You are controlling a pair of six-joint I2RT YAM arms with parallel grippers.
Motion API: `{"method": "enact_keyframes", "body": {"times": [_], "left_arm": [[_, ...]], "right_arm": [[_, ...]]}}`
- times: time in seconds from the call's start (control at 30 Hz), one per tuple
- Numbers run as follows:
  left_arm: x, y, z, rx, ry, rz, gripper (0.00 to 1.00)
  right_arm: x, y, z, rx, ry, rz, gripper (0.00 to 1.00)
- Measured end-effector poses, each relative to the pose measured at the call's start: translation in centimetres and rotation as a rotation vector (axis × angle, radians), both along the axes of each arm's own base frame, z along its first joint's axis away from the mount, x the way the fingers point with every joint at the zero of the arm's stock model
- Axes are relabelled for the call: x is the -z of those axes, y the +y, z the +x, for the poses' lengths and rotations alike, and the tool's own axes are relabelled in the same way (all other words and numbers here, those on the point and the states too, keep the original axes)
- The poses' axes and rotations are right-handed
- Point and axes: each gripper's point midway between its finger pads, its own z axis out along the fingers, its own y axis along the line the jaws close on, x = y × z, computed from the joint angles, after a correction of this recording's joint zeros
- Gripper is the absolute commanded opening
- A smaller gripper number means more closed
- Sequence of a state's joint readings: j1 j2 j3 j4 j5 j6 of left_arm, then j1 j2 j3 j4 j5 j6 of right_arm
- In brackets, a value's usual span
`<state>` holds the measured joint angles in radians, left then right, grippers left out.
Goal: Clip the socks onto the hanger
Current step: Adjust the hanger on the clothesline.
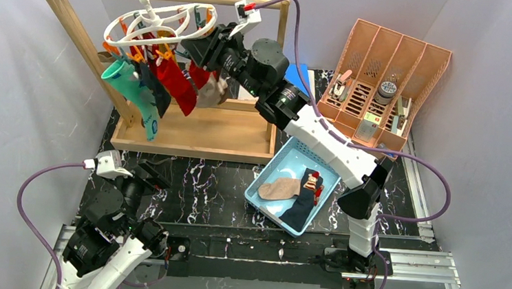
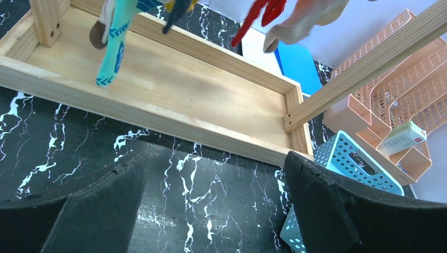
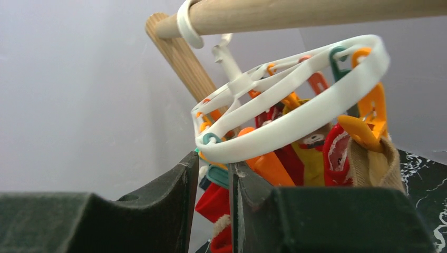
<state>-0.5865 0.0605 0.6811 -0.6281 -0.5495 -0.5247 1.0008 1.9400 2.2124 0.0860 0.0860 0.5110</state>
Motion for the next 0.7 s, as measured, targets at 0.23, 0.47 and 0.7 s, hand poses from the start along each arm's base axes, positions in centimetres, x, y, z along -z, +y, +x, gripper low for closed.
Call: {"method": "enact_keyframes", "body": {"times": [0.23,0.47,0.7], "left_arm": [[0.0,0.1,0.0,-0.004,0.001,0.001,0.98],[0.0,0.1,0.0,-0.005,0.001,0.001,0.98],[0.0,0.1,0.0,-0.006,0.001,0.002,0.98]], "right_arm": [[-0.1,-1.6,2.5,0.056,0.036,0.025,0.39],[0.1,-2.9,4.4,0.090,0.062,0.034,0.52],[0.5,-3.3,4.2,0.076,0.071,0.010,0.66]]}}
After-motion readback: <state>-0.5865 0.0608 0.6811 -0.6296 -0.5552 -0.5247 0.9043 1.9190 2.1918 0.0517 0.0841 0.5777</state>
